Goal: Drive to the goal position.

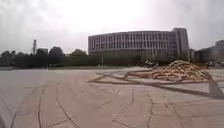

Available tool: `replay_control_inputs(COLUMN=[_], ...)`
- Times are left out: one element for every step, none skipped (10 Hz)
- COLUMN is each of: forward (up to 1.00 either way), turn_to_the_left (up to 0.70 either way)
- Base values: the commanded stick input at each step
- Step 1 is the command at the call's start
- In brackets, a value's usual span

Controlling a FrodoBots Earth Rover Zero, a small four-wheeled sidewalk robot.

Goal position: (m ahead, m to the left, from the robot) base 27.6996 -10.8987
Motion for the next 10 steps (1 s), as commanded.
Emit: replay_control_inputs(forward=[0.70, 0.70, 0.70, 0.70, 0.70, 0.70, 0.70, 0.70, 0.70, 0.70], turn_to_the_left=[0.00, 0.00, 0.00, 0.00, 0.00, 0.00, 0.06, 0.26, 0.19, 0.04])
